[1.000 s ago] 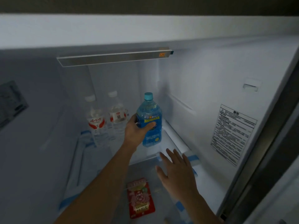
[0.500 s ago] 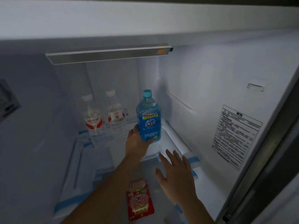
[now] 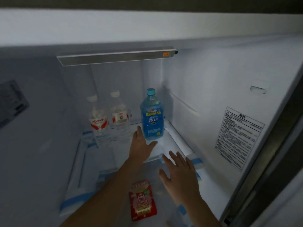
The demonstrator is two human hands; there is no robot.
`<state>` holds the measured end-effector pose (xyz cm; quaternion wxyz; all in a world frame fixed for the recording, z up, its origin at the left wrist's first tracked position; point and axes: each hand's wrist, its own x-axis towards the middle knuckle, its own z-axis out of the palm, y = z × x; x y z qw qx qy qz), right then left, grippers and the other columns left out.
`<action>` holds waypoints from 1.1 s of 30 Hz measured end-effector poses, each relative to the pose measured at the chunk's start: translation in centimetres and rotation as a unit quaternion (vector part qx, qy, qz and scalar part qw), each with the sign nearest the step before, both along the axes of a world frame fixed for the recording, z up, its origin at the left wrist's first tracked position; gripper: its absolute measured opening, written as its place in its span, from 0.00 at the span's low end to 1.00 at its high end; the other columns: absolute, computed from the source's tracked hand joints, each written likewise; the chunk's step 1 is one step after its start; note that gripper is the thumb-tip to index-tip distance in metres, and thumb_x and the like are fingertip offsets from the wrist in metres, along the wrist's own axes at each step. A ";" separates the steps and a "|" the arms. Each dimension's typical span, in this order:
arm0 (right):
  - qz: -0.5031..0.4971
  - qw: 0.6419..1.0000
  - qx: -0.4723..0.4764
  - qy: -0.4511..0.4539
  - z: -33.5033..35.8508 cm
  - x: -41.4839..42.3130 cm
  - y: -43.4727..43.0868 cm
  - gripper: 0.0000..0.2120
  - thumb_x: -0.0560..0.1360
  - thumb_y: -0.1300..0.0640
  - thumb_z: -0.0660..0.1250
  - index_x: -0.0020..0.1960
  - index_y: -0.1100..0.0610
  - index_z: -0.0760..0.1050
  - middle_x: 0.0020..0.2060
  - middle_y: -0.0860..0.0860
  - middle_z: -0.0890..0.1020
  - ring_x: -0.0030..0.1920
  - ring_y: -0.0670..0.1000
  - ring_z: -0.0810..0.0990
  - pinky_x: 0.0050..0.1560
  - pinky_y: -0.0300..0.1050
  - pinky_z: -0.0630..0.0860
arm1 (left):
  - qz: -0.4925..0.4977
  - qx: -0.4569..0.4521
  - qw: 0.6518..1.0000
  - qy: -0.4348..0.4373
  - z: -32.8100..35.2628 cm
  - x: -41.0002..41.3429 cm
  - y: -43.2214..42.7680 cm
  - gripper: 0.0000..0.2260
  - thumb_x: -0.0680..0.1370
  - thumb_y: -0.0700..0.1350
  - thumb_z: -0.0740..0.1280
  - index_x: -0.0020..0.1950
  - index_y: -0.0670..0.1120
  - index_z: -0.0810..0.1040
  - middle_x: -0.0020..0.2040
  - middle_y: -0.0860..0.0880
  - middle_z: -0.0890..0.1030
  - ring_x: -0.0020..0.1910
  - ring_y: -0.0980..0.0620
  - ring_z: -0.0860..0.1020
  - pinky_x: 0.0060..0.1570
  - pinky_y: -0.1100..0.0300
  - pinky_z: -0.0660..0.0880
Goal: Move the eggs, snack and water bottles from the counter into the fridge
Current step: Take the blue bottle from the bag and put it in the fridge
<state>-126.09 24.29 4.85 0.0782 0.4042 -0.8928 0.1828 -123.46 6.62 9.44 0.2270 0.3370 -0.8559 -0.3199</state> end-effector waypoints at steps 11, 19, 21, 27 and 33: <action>0.012 0.999 0.034 0.012 2.2 2.3 0.7 0.29 0.75 0.39 0.52 0.67 0.52 0.77 0.66 0.55 0.79 0.68 0.59 0.76 0.68 0.65 0.71 | -0.132 -0.292 0.947 -0.010 -0.5 13.2 4.4 0.29 0.74 0.57 0.61 0.73 0.49 0.69 0.70 0.47 0.75 0.69 0.46 0.72 0.70 0.46 0.69; 0.016 0.995 0.027 0.094 4.7 8.4 4.5 0.26 0.73 0.45 0.58 0.68 0.52 0.76 0.65 0.53 0.79 0.67 0.58 0.75 0.68 0.64 0.70 | -0.169 -0.311 0.935 0.024 0.0 17.9 6.9 0.28 0.71 0.53 0.70 0.70 0.47 0.74 0.66 0.46 0.79 0.64 0.45 0.76 0.63 0.46 0.74; -0.006 0.993 0.020 0.115 5.5 9.6 6.7 0.25 0.72 0.47 0.62 0.67 0.53 0.76 0.63 0.53 0.80 0.67 0.58 0.75 0.69 0.63 0.69 | -0.196 -0.306 0.930 0.050 0.8 17.7 8.1 0.28 0.71 0.54 0.66 0.69 0.46 0.74 0.66 0.46 0.78 0.64 0.45 0.76 0.64 0.47 0.73; -0.104 0.979 0.024 0.176 6.5 12.4 17.0 0.25 0.74 0.45 0.62 0.68 0.54 0.76 0.64 0.56 0.79 0.67 0.59 0.76 0.69 0.63 0.71 | -0.318 -0.307 0.889 0.122 1.6 14.9 15.4 0.26 0.74 0.55 0.65 0.70 0.46 0.74 0.68 0.46 0.77 0.66 0.45 0.75 0.65 0.46 0.72; -0.232 0.956 0.016 0.178 7.3 15.4 27.3 0.26 0.75 0.43 0.61 0.69 0.53 0.75 0.65 0.56 0.79 0.68 0.59 0.75 0.69 0.63 0.70 | -0.432 -0.286 0.831 0.205 1.8 12.5 25.5 0.25 0.74 0.54 0.68 0.69 0.45 0.75 0.67 0.47 0.77 0.66 0.46 0.74 0.66 0.46 0.71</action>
